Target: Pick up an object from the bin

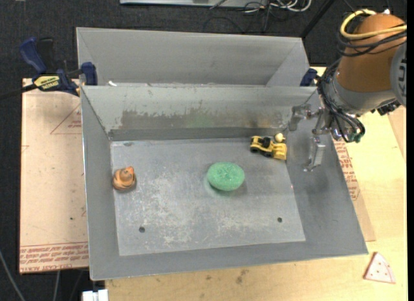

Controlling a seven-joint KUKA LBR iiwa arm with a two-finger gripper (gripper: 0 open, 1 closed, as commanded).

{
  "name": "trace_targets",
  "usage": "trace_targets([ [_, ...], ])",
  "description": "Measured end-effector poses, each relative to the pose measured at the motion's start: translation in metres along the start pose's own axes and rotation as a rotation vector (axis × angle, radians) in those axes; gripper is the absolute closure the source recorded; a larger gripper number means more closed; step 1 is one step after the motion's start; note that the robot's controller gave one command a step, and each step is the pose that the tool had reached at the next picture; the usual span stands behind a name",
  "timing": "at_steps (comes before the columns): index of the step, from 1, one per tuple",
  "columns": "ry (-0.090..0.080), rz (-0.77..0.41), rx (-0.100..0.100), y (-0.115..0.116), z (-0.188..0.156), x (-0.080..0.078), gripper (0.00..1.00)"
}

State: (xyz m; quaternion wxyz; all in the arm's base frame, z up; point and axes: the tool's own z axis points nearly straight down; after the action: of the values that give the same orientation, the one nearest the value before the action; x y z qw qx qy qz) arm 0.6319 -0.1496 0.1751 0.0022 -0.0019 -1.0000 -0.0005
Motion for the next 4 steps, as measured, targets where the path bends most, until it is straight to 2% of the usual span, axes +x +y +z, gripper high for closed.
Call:
trace_targets([
  [1, -0.006, -0.003, 0.001, 0.001, -0.005, -0.001, 0.0],
  [2, -0.013, 0.118, 0.001, 0.007, 0.017, -0.005, 0.0],
  [3, -0.006, 0.164, 0.0, 0.026, 0.045, -0.006, 1.0],
  [4, -0.006, 0.163, 0.0, 0.026, 0.045, -0.006, 0.0],
])
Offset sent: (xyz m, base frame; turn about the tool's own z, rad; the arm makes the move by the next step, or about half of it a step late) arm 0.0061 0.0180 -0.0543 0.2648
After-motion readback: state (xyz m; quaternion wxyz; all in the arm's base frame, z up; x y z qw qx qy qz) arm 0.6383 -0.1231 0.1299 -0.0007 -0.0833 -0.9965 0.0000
